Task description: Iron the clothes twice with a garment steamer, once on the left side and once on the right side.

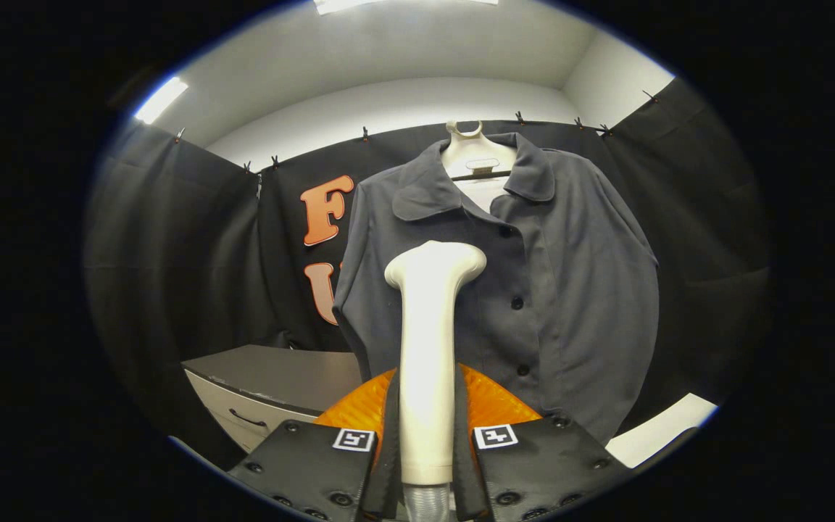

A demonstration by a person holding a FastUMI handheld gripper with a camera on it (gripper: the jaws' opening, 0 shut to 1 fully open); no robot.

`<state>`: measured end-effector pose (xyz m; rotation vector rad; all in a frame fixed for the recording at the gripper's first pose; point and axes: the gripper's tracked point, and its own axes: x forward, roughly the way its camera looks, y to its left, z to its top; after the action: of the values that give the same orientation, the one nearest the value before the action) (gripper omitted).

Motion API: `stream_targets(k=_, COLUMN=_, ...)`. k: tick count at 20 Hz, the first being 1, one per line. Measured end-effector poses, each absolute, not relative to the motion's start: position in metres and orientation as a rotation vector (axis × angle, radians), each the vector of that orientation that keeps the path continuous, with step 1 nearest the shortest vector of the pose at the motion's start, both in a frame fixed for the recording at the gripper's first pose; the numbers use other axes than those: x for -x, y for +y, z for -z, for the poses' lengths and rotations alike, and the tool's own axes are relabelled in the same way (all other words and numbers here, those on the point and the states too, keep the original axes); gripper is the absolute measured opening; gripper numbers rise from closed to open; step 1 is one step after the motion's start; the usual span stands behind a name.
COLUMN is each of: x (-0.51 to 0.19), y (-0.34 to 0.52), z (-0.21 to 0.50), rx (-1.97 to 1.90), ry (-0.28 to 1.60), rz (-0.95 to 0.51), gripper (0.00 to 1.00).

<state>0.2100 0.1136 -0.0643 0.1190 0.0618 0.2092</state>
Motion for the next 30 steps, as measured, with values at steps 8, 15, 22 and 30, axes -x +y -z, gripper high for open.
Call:
stream_targets(k=8, x=-0.192, y=0.115, z=0.106, rx=-0.11, ry=0.1, rz=-0.193, gripper=0.36)
stream_targets(k=15, x=-0.177, y=0.112, z=0.141, rx=-0.111, ry=0.138, rz=-0.183, gripper=0.36)
stream_targets(k=22, x=-0.155, y=0.111, z=0.176, rx=-0.1, ry=0.183, rz=-0.177, gripper=0.36)
stream_targets(k=30, x=-0.136, y=0.109, z=0.218, rx=-0.069, ry=0.237, rz=-0.174, gripper=0.36)
